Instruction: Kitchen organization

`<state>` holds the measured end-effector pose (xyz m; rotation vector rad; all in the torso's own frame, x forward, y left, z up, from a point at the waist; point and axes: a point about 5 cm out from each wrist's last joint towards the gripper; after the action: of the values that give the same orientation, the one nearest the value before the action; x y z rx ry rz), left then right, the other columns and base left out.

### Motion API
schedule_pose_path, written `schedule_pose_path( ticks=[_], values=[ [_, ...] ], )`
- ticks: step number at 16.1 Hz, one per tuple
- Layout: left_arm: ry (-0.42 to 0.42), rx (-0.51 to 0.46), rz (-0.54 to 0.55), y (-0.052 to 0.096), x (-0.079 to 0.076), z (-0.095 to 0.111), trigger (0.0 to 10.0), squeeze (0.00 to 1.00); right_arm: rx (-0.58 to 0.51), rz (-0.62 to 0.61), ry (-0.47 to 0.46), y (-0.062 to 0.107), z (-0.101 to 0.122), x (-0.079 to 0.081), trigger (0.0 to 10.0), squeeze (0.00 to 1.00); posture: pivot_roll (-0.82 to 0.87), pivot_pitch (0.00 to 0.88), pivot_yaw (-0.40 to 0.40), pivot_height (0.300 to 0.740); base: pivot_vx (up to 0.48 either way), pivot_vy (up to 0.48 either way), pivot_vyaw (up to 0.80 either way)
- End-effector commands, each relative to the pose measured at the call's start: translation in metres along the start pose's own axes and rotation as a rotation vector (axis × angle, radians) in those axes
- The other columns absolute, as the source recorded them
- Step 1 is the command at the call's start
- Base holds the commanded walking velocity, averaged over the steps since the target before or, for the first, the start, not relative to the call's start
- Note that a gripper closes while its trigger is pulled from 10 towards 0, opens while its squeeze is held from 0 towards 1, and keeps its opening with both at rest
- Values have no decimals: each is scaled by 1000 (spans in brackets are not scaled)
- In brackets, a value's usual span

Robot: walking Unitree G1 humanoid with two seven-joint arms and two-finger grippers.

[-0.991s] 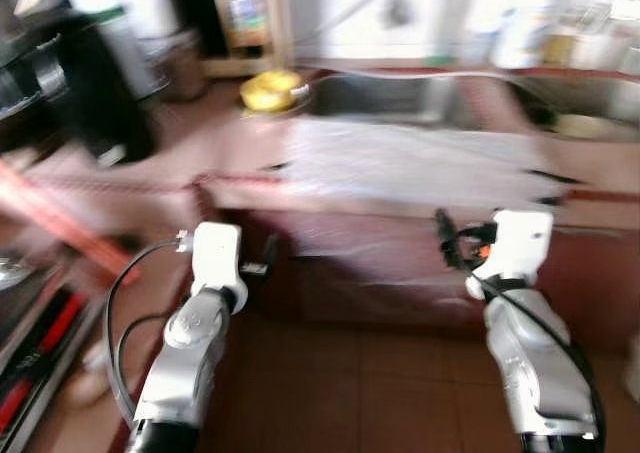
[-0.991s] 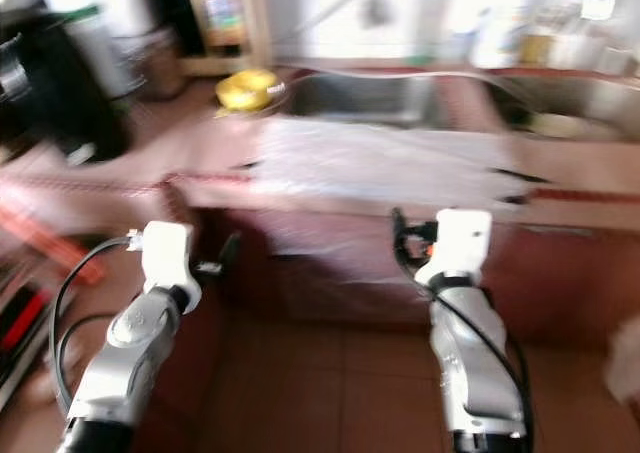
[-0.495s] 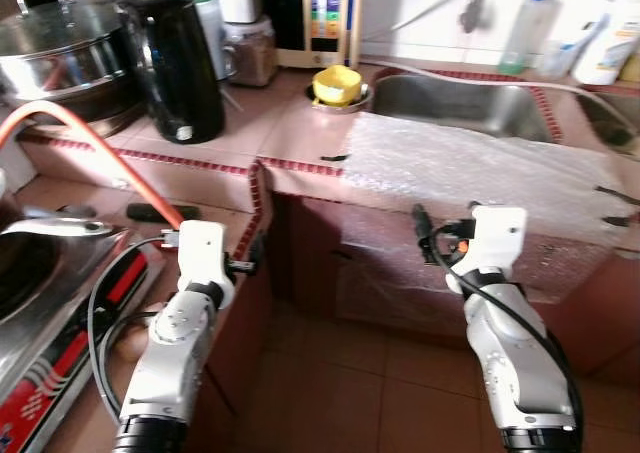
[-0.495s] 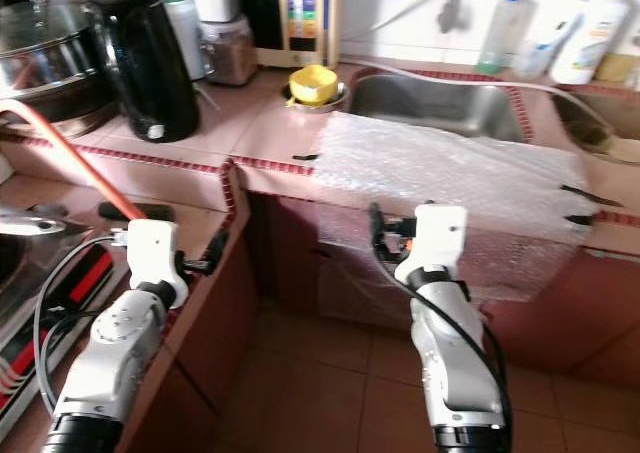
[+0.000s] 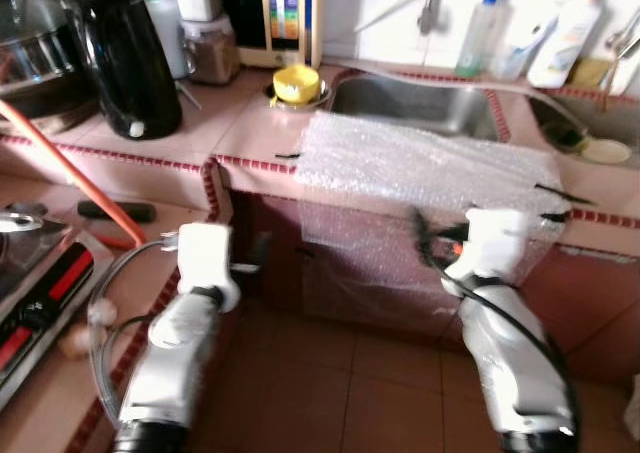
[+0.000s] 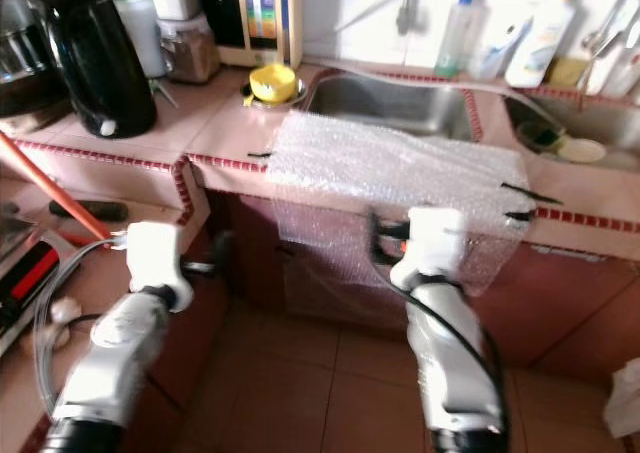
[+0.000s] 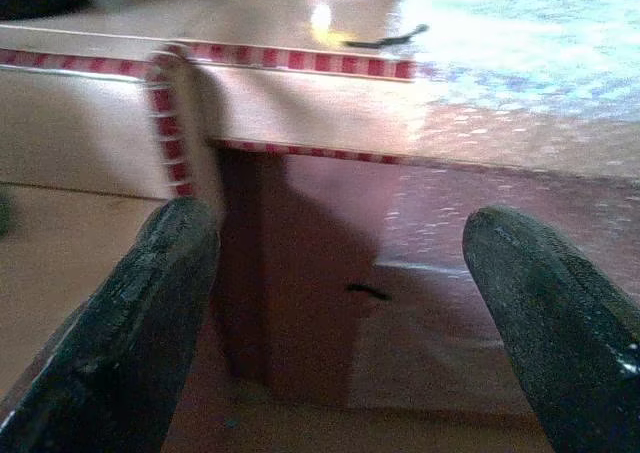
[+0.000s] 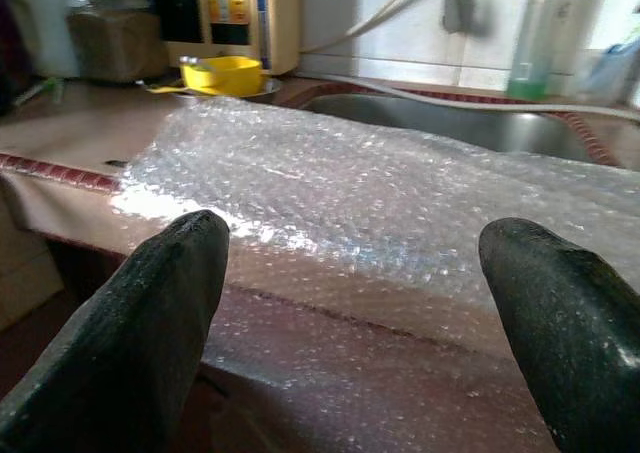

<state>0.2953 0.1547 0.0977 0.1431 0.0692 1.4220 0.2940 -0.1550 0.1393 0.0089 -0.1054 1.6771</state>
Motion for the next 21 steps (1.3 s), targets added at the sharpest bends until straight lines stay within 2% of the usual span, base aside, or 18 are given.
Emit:
schedule_pose_path(
  ticks=[1,4,6,9,12,14,16,17,21],
  values=[
    [9,-7,-30,-2,-8,3,10000,0,-23,-27,15,1,6,-9,10000,0,-112,2,10,740,0,-480,0],
    [-2,-5,-68,-1,-10,4,10000,0,-17,-46,25,4,3,-12,10000,0,-112,18,28,740,0,-429,0],
    [4,-4,-63,6,-3,5,10000,0,-15,-62,4,6,3,-14,10000,0,-109,26,37,740,0,0,0],
    [1,4,-26,6,2,4,10000,0,10,-68,-12,6,-2,-11,10000,0,-99,26,38,740,0,0,0],
    [42,0,7,4,4,11,10000,0,7,-53,4,3,0,-8,10000,0,-96,24,37,740,0,0,-767],
    [92,-20,-4,2,7,20,10000,0,6,-68,19,1,3,-13,10000,0,-72,15,9,740,0,0,-800],
    [50,-51,17,1,14,26,10000,0,12,-72,26,1,2,-14,10000,0,-74,17,-10,740,0,0,-800],
    [-16,-72,53,3,20,29,10000,0,18,-69,36,2,3,-14,10000,0,-81,19,-14,740,0,0,-800],
    [8,-39,153,17,33,19,10000,0,41,-27,87,13,-1,-10,10000,0,-93,4,15,740,0,0,-800]
  ],
)
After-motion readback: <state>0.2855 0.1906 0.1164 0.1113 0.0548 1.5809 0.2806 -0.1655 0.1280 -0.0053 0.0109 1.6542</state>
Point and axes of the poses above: a point about 5 cm out from each wrist's last joint towards the gripper, its own y axis pointing back from the gripper into the wrist, its own z axis along the axis of the wrist's last joint, x = y × z, and after that the axes turned 4 degrees about -y, right-handed
